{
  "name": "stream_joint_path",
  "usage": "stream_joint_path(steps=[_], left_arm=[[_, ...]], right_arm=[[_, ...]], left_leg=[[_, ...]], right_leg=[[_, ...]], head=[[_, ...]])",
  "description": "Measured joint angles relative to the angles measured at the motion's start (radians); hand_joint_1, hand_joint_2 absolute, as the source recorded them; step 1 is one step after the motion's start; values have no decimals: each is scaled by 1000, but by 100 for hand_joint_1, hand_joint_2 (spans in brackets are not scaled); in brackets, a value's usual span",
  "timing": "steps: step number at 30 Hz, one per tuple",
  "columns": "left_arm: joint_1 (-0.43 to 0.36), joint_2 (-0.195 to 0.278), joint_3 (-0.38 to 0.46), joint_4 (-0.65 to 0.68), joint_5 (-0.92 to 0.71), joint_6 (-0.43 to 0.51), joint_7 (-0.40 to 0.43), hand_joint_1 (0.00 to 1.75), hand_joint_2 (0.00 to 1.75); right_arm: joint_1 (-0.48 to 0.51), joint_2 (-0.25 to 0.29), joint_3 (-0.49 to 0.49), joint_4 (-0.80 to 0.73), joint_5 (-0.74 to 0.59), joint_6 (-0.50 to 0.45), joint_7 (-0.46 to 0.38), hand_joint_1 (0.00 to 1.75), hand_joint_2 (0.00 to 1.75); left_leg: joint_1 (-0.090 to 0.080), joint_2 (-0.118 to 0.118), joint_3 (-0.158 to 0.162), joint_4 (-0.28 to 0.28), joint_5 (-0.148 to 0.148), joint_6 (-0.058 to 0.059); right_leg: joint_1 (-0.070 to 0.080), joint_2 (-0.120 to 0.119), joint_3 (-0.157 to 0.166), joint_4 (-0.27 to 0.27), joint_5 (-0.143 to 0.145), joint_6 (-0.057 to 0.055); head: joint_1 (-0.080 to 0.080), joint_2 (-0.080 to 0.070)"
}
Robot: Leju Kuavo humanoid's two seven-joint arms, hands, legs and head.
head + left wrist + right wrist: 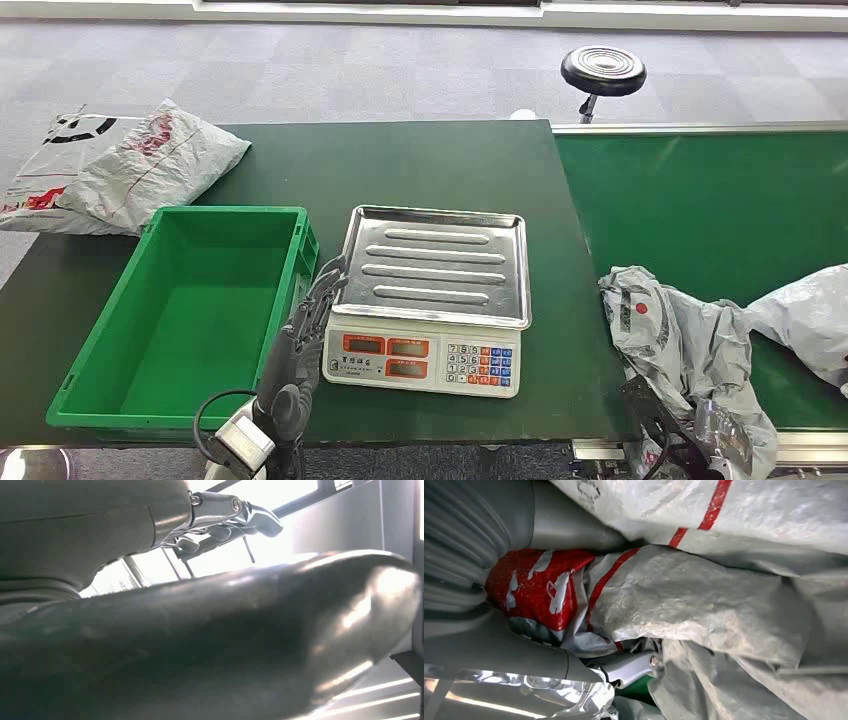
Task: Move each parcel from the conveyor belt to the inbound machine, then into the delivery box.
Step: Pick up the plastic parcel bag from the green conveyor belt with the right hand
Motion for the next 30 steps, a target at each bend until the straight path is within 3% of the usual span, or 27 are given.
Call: stream_joint_path(steps=[5, 12, 15, 20, 28, 30], left_arm=[[8, -6, 1, -11, -3, 1, 2, 0, 0], [14, -15, 2, -19, -15, 12, -6, 0, 0], [14, -15, 2, -19, -15, 17, -9, 0, 0], [13, -18, 2, -17, -14, 28, -22, 0, 0], [9, -31, 1, -2, -14, 35, -31, 0, 0], [5, -32, 0, 5, -13, 36, -39, 0, 0]], right_arm=[[31, 20, 0, -110, 48, -123, 21, 175, 175], [57, 52, 1, -327, 79, -436, -15, 175, 175], [62, 64, 3, -392, 82, -498, -26, 175, 175], [68, 88, 45, -479, 73, -663, -133, 175, 175], [34, 177, 108, -620, 49, -690, -326, 175, 175], [11, 184, 148, -627, 18, -671, -315, 175, 175]], left_leg=[[0, 0, -2, 0, 0, 0], [0, 0, -2, 0, 0, 0], [0, 0, -2, 0, 0, 0], [0, 0, -2, 0, 0, 0], [0, 1, -2, 0, 0, 0], [0, 2, -2, 0, 0, 0]], right_leg=[[0, 0, -1, 0, 0, 0], [0, 0, -2, 0, 0, 0], [0, 0, -2, 0, 0, 0], [0, 0, -2, 1, 0, 0], [0, 0, -2, 1, 0, 0], [0, 1, -2, 1, 0, 0]], head=[[0, 0], [0, 0], [0, 0], [0, 0], [0, 0], [0, 0]])
